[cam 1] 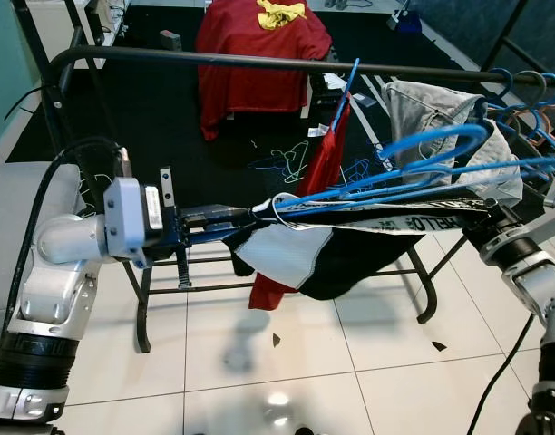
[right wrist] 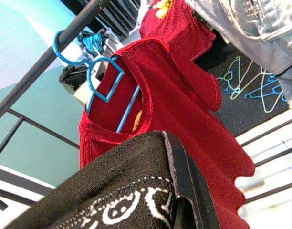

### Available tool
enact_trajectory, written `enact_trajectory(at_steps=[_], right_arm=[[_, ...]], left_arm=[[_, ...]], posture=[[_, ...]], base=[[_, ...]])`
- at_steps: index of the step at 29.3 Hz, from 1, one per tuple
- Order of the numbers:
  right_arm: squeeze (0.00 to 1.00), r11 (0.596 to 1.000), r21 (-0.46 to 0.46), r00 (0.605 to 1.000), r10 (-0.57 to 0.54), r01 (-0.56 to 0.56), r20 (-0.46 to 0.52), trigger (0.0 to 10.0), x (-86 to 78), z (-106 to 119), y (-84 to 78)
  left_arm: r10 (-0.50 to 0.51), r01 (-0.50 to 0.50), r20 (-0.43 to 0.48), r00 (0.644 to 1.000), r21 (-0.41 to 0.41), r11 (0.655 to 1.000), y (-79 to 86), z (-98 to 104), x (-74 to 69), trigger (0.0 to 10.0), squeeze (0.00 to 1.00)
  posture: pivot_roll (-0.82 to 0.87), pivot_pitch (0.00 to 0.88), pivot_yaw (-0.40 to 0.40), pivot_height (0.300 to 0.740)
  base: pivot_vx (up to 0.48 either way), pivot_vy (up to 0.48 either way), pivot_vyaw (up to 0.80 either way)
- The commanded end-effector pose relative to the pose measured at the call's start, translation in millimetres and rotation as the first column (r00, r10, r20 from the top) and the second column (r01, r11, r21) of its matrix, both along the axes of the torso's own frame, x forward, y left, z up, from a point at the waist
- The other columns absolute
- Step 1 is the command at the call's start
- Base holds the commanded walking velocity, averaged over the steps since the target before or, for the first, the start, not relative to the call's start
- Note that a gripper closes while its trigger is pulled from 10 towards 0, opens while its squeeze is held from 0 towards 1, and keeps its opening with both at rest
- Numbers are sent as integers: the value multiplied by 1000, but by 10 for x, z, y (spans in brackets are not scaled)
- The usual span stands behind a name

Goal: Hang hanger

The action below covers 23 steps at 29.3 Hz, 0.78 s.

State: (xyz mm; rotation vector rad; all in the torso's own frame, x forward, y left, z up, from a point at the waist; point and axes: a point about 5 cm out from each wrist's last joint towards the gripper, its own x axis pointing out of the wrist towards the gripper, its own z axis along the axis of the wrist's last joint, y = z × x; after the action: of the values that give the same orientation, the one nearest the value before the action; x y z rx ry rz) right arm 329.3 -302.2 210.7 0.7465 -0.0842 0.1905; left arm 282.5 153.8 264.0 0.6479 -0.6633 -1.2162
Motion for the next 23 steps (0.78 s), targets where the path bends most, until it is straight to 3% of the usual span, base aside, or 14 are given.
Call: enact_trajectory(at_steps=[1,3,9,14,23], right_arm=[[0,1000,13,1000,-27,27,-8,0,-12,4,-55],[0,1000,13,1000,-20,20,5,0,5,60,-40],[0,1000,8,1000,-15,15,22,0,16,130,-29],[0,1000,0,1000,-3,3,27,0,18,151,-8],[0,1000,-11,1000,10,-9,25,0,7,161,1]], left_arm=[[0,0,4,1000,33,999,-17,-77,-11,10000,0],[5,-9,35,999,130,991,-16,-156,6,10000,0],[6,-23,65,998,270,963,28,-277,28,10000,0],[37,-63,88,995,304,951,72,-311,66,10000,0],[124,-154,124,984,272,950,138,-256,151,10000,0]], posture=[[50,203,-58,740],[49,201,-58,740],[49,200,-57,740],[49,200,-57,740],[45,201,-60,740]], base=[[0,0,0],[0,0,0],[0,0,0],[0,0,0],[0,0,0]])
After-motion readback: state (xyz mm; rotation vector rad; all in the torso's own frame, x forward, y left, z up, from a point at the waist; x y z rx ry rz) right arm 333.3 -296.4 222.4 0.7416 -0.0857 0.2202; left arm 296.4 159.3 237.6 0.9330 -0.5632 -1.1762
